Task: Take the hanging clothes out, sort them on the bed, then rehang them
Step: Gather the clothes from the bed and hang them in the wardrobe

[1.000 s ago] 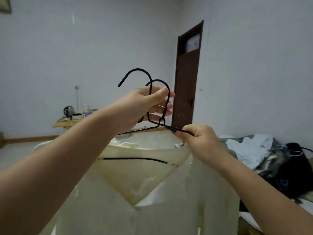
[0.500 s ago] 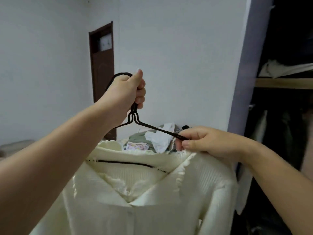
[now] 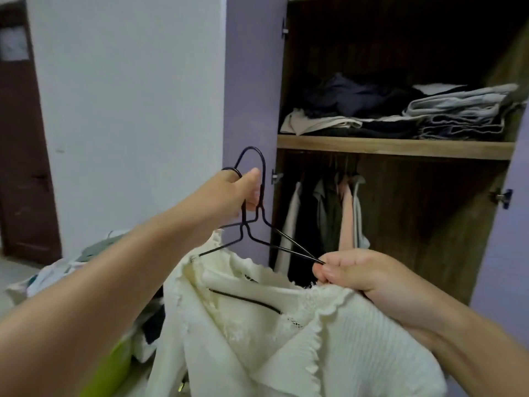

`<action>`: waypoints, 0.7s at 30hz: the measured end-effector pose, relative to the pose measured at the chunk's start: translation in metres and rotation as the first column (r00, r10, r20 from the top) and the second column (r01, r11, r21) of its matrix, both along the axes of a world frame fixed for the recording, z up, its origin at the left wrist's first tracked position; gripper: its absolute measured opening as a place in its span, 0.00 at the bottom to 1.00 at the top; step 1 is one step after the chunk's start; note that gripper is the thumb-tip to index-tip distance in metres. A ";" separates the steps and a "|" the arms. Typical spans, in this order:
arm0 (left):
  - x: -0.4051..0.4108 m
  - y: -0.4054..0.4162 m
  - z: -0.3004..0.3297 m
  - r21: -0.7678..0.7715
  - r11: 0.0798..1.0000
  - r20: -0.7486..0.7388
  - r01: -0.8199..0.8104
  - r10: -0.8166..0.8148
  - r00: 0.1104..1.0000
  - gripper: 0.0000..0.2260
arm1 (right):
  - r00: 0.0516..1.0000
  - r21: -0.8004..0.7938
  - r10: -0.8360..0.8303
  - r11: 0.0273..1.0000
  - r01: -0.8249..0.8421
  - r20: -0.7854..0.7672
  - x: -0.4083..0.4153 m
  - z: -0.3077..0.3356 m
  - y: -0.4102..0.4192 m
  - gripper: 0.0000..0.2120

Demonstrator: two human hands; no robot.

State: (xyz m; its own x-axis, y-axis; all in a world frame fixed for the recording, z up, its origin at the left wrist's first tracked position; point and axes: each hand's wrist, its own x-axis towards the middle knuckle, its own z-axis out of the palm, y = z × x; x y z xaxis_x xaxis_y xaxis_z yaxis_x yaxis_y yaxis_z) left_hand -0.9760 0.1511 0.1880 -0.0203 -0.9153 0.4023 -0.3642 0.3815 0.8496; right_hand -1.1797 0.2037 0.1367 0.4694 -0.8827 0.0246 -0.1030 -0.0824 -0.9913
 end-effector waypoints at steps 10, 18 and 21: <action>-0.155 -0.027 -0.033 -0.154 0.987 0.591 0.053 0.049 0.805 0.19 | 0.909 -0.114 -0.413 0.902 0.416 0.054 -0.094 -0.011 -0.005 0.21; -0.226 -0.084 -0.059 0.234 0.857 0.101 0.459 -0.490 0.866 0.17 | 0.777 -0.179 -0.625 0.758 0.628 0.080 -0.119 -0.025 -0.063 0.10; -0.239 -0.117 -0.061 0.267 0.736 -0.144 0.622 -0.608 0.781 0.12 | 0.717 -0.202 -0.696 0.695 0.690 0.053 -0.126 -0.028 -0.101 0.05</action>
State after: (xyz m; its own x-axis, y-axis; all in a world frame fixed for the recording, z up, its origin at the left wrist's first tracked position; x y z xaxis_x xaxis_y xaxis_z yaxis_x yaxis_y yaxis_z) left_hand -1.2155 0.0341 0.1269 -0.6078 -0.7814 0.1415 -0.0955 0.2488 0.9638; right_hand -1.3055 0.1030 0.1090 -0.2701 -0.9356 0.2275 -0.2331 -0.1657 -0.9582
